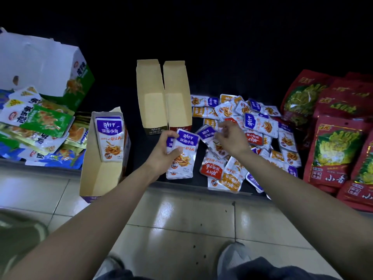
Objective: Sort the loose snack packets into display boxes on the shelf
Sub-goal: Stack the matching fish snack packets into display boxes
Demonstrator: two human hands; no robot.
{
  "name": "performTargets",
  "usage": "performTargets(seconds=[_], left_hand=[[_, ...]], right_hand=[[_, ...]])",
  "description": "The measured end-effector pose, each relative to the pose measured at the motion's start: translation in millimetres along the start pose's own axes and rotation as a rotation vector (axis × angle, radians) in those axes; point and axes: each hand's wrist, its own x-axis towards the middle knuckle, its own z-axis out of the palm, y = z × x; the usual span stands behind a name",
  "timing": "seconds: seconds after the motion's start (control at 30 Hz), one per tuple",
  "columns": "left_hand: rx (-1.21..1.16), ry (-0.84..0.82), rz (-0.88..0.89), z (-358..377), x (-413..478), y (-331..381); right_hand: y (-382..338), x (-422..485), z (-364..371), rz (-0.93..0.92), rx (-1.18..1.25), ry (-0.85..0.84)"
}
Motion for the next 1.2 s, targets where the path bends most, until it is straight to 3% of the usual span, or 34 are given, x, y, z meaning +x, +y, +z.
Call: performTargets(seconds=[0.13, 0.3, 0.43, 0.53, 0.6, 0.67, 0.8, 1.03, 1.13, 1.2], left_hand=[[0.053, 0.042, -0.053, 3, 3, 0], [0.067, 0.086, -0.069, 7, 7, 0], [0.074, 0.120, -0.077, 5, 7, -1], [0.059, 0.148, -0.056, 4, 8, -4], [0.039, 0.148, -0.037, 4, 8, -6], [0.012, 0.128, -0.021, 5, 8, -6], [-0.050, 0.050, 0.030, 10, 4, 0], [-0.027, -0.007, -0.072, 17, -2, 4], [-0.084, -0.034, -0.161, 12, -3, 9], [-0.073, -0.047, -0.123, 10, -4, 8]], right_hand=[[20, 9, 2, 0.054, -0.384, -0.128], [23, 11, 9, 0.019, -0.331, -0.125], [27, 6, 6, 0.003, -0.015, -0.072], [17, -2, -5, 0.104, 0.525, -0.056], [9, -7, -12, 0.195, 0.846, -0.144], [0, -13, -11, 0.280, 0.975, -0.301], [-12, -22, 11, 0.346, 0.886, -0.467], [-24, -24, 30, 0.288, 0.771, -0.501], [-28, -27, 37, 0.247, 0.726, -0.421], [-31, -27, 42, 0.182, 0.726, -0.337]])
